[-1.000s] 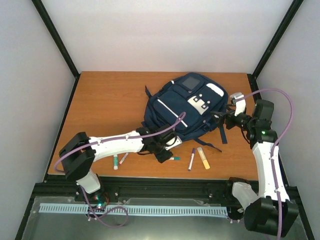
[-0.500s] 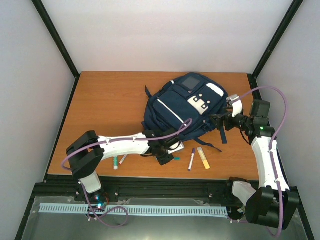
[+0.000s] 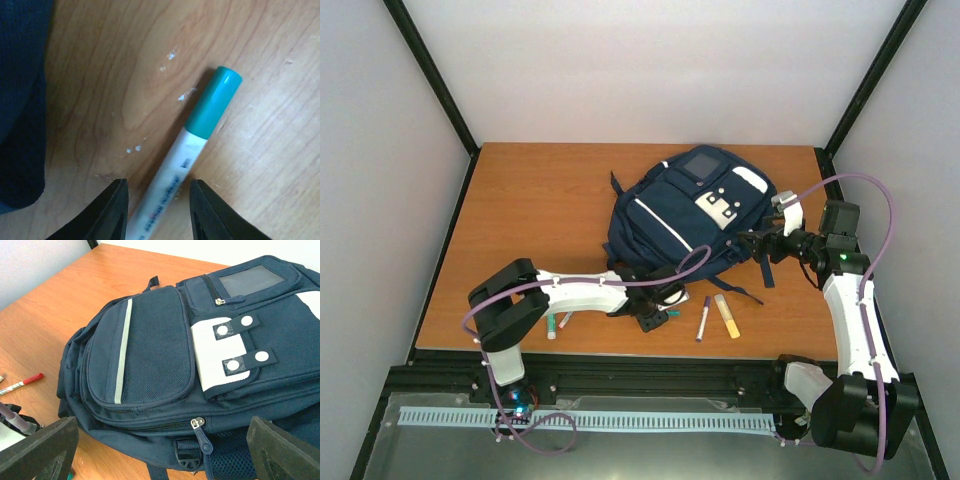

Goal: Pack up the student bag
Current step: Pick up the stationery from the center of the board.

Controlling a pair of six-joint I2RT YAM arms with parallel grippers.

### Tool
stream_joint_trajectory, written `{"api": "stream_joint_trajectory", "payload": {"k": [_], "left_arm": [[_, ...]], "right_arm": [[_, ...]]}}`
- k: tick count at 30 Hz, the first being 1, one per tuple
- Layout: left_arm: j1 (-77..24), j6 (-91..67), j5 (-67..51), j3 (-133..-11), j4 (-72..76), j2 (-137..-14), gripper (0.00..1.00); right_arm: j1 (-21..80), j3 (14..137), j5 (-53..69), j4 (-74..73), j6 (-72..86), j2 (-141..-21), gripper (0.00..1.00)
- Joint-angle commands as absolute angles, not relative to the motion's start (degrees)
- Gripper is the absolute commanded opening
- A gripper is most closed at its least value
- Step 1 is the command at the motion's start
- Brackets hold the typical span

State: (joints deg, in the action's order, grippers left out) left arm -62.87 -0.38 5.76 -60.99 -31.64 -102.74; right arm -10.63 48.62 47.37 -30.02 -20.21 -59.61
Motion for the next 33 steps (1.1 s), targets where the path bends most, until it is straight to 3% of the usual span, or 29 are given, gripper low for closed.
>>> {"api": "stream_joint_trajectory", "payload": {"k": [1,8,16,26,33], "left_arm": [[-63.7,-0.9,6.6,-60.0,-29.4,-102.9,0.35],[-63.8,-1.0,6.4,-61.3,-32.2,-103.8,0.17],[-64.8,-3.8,7.0,-62.4,-36.4,-103.6,0.1],[-64.5,-9.4,5.6,-64.1,-36.0,-94.7,0.08],[-62.5,-14.1,3.4,-61.7,-32.0,-87.7,0.07]], "right_arm": [[-10.8,49.7,49.0,-30.2,-21.5,-60.1,0.94],[-10.8,49.9,49.4,-30.7,-21.9,-60.5,0.93],[-10.9,50.2,49.8,-31.1,-22.1,-61.0,0.92],[-10.9,50.3,44.8,-29.2,-18.5,-61.5,0.96],[-5.7,57.1,35.1,-33.0,-18.1,-65.2,0.82]]}}
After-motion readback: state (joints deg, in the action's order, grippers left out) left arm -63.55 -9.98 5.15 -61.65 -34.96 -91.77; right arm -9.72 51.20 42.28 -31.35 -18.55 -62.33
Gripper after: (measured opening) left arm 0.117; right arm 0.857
